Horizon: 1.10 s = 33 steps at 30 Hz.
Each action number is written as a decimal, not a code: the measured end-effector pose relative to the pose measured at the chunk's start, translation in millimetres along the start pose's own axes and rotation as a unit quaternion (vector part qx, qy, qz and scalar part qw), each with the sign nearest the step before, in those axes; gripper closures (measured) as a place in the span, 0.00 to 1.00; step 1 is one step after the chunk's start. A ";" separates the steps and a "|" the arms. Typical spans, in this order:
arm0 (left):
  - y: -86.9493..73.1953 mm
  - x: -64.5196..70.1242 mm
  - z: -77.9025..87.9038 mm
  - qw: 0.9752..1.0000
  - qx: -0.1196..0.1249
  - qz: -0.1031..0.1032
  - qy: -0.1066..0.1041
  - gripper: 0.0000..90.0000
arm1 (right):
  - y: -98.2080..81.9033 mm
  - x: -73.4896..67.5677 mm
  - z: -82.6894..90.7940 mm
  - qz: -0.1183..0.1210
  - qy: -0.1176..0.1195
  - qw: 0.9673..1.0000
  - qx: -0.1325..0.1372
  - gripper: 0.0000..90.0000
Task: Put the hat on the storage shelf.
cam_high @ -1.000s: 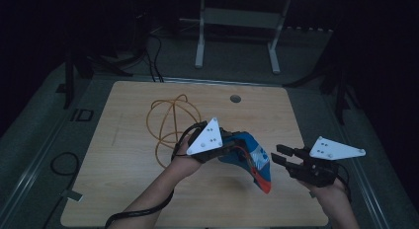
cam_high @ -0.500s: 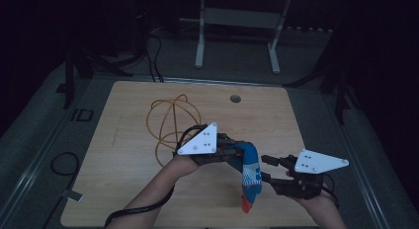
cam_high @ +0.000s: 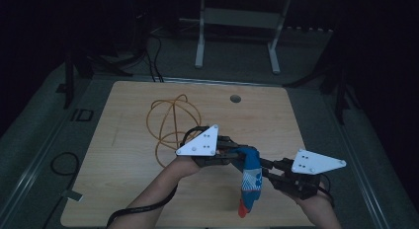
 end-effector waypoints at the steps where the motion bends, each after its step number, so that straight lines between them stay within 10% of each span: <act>1: -0.5 0.0 0.5 1.000 -0.001 -0.001 0.000 0.99 | 0.4 0.2 0.5 0.001 -0.002 1.000 0.001 0.95; 13: -1.9 -2.7 8.9 0.999 -0.026 0.018 0.018 0.97 | 3.2 8.2 6.7 -0.003 -0.050 0.999 0.005 1.00; 18: -1.1 -3.2 14.2 0.997 -0.048 0.040 0.049 0.78 | 7.8 12.3 8.5 -0.003 -0.055 0.998 0.004 1.00; 33: 7.9 2.2 53.0 0.979 -0.099 0.057 0.170 0.41 | 23.3 24.0 20.7 0.001 -0.075 0.997 0.010 1.00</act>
Point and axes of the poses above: each handheld gripper's, and its own axes: z roughly backward along the jaws, y roughly out of its top, x roughly to its right, the point moved 2 cm from there along -z, roughly forward along the jaws, and after that the axes turned 10 degrees about z, right-handed, at the moved point
